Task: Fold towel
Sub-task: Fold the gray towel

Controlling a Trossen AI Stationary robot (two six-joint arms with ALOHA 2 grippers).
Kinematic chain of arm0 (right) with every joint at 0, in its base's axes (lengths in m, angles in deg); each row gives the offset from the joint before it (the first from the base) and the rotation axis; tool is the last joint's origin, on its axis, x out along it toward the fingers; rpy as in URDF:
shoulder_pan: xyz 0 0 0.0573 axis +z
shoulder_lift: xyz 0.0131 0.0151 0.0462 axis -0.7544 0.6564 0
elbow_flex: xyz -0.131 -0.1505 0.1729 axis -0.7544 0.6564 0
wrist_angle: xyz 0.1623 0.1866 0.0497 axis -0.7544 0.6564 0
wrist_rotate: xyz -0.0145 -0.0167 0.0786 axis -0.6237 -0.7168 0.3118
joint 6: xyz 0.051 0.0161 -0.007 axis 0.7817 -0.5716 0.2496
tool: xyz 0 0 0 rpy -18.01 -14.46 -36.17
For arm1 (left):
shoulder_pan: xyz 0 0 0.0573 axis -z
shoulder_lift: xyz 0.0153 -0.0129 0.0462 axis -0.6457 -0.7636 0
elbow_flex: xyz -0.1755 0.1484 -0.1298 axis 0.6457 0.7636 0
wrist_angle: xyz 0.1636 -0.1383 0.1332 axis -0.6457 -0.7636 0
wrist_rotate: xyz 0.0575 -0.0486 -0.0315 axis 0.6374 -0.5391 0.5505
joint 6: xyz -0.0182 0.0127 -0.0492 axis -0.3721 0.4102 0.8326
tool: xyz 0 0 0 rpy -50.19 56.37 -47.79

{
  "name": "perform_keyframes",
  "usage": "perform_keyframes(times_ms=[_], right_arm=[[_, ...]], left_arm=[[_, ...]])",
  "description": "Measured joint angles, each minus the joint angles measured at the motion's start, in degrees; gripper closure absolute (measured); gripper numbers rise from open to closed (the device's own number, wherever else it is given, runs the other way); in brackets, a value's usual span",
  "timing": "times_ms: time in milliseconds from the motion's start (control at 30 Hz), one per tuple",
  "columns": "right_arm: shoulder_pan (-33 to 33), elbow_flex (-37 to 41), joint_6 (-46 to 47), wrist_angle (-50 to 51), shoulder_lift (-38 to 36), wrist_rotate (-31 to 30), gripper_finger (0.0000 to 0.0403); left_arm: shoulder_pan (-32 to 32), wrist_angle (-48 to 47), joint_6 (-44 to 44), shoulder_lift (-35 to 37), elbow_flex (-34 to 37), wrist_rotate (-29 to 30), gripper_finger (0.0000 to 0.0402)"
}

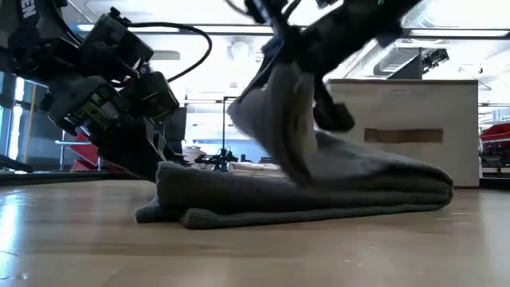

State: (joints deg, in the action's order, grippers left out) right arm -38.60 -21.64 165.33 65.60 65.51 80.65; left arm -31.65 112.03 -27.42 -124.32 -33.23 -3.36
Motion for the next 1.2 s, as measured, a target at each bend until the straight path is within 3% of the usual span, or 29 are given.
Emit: perform_keyframes(times_ms=[367, 667, 833, 1000, 1200], right_arm=[[-0.8, 0.0, -1.1, -4.5, 2.1, 2.8, 0.0384], [-1.4, 0.0, -1.5, -4.1, 1.9, 6.8, 0.0242], [-1.9, 0.0, -3.8, -3.3, -1.9, 6.8, 0.02], [-2.2, 0.0, -7.9, 4.4, -8.8, 3.6, 0.0199], [-1.5, 0.0, -10.4, 18.8, -18.5, -0.1, 0.0214]], left_arm=[[-0.3, 0.0, 0.0, 0.0, 0.0, -0.8, 0.0402], [-0.8, 0.0, -0.1, 0.0, 0.0, -0.7, 0.0402], [-1.9, -0.3, -0.1, 0.7, 0.0, -0.8, 0.0402], [-2.9, -2.3, -0.1, 6.4, -0.1, -0.8, 0.0402], [-4.6, -14.7, -1.6, 19.1, -0.1, -0.7, 0.0402]])
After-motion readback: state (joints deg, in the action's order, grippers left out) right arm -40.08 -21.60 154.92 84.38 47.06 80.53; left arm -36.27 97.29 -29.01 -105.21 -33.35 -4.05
